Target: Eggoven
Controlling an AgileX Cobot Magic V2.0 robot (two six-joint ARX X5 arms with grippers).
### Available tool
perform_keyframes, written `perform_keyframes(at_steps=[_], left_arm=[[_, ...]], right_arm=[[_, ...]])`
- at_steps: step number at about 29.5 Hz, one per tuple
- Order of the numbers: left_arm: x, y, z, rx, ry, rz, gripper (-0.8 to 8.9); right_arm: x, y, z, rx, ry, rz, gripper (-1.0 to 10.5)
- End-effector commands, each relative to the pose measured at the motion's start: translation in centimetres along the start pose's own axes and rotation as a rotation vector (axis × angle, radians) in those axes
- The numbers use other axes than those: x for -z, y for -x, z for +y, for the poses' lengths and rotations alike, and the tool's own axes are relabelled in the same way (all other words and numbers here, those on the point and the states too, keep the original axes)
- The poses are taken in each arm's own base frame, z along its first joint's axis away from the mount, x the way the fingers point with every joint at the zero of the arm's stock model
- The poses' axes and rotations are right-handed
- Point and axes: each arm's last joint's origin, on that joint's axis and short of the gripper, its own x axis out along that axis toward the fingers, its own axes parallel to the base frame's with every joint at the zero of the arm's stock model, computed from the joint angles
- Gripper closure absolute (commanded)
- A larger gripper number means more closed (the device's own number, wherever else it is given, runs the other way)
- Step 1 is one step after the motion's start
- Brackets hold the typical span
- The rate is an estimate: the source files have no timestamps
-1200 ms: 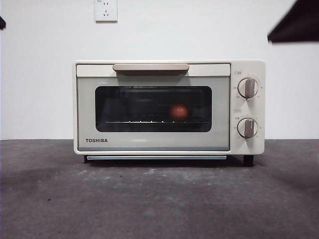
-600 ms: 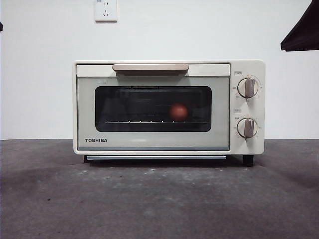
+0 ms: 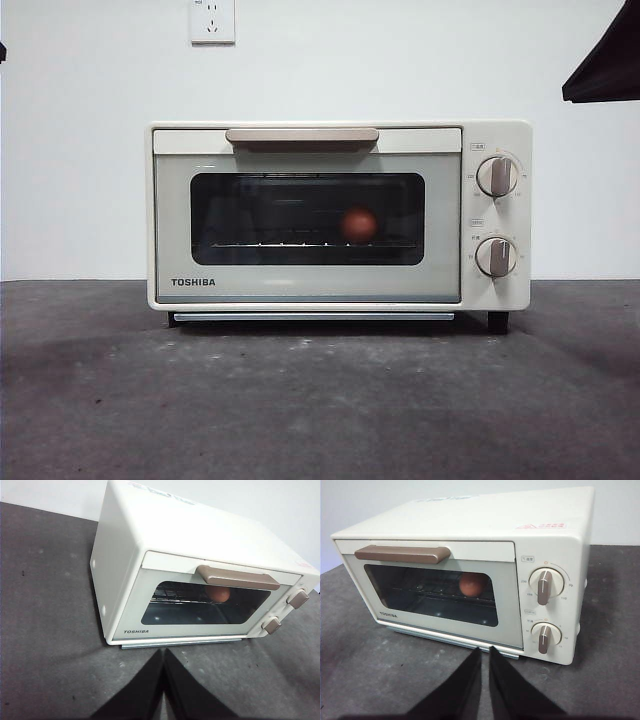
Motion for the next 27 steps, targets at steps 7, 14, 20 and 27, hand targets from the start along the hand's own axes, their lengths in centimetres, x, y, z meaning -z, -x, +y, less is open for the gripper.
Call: perform_keyframes(at_steps=[7, 14, 20, 27], left_arm=[[-1.0, 1.8, 0.3, -0.152, -0.294, -0.146, 8.06], [0.8, 2.8, 1.9, -0.308, -0.355, -0.316, 8.06], [4.9, 2.1, 3.6, -0.34, -0.33, -0.332, 8.06], [8.0, 1.4, 5.0, -0.368, -0.306, -0.288, 8.06]], right_arm=[[-0.2, 0.0, 0.2, -0.008, 0.004, -0.01, 9.4], [-0.2, 0.0, 0.2, -0.008, 0.004, -0.011, 9.4], [-0.2, 0.0, 0.2, -0.008, 0.004, -0.01, 9.4], [-0.2, 0.0, 0.2, -0.008, 0.004, -0.011, 9.4]])
